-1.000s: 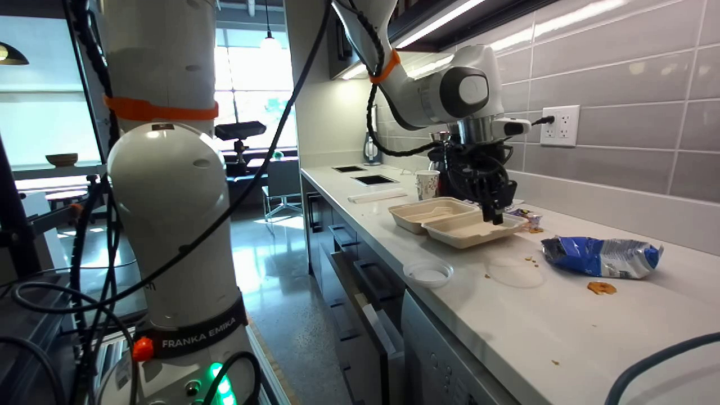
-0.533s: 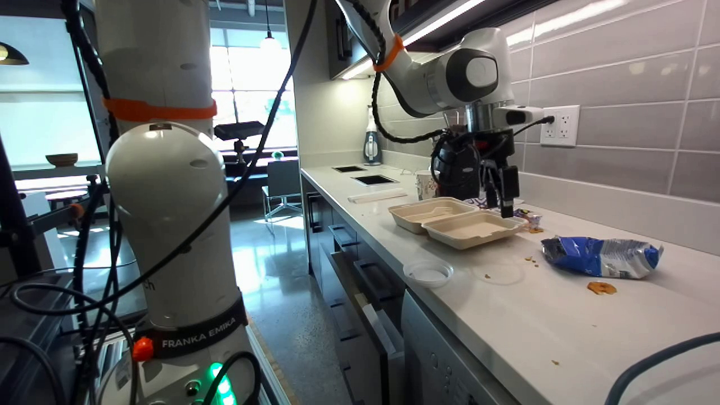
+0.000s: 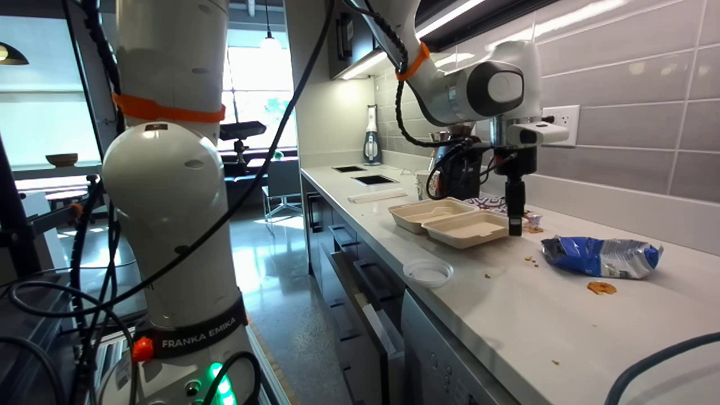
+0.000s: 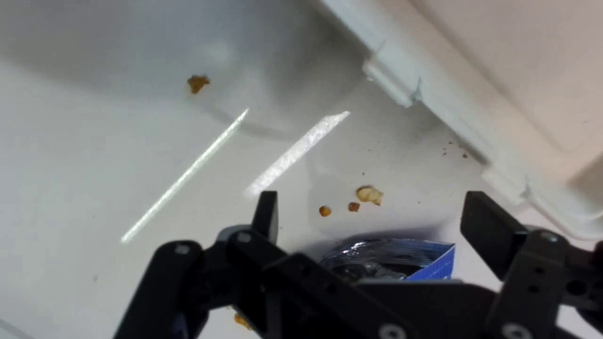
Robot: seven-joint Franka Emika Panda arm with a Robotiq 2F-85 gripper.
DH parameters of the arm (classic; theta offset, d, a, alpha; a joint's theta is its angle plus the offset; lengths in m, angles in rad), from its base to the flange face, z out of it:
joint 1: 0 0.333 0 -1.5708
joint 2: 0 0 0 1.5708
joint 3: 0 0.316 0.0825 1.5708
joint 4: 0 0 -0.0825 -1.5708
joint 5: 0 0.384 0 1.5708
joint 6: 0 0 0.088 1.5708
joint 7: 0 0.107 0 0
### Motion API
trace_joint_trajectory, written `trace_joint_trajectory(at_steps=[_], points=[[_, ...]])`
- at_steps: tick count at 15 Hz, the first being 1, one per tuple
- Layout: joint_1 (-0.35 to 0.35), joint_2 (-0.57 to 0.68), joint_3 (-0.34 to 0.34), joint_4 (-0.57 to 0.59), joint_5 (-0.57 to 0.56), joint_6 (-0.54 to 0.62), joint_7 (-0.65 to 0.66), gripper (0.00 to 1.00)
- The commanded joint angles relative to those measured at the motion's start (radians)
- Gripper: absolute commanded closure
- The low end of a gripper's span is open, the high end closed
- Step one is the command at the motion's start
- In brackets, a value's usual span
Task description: Close the takeaway pack
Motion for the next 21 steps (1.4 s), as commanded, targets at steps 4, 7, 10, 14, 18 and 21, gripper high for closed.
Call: trace_joint_trajectory(at_steps=[4, 7, 10, 14, 18, 21], points=[[-0.014, 0.142, 0.001, 0.127, 0.244, -0.088, 0.121, 0.0], [-0.031, 0.167, 0.001, 0.127, 0.347, -0.094, 0.161, 0.0], [-0.055, 0.169, 0.003, 0.111, 0.454, -0.097, 0.19, 0.0], [-0.085, 0.132, -0.003, 0.071, 0.568, -0.085, 0.209, 0.0], [-0.084, 0.095, -0.007, 0.05, 0.586, -0.062, 0.215, 0.0], [-0.086, 0.122, 0.002, 0.073, 0.594, -0.08, 0.215, 0.0]])
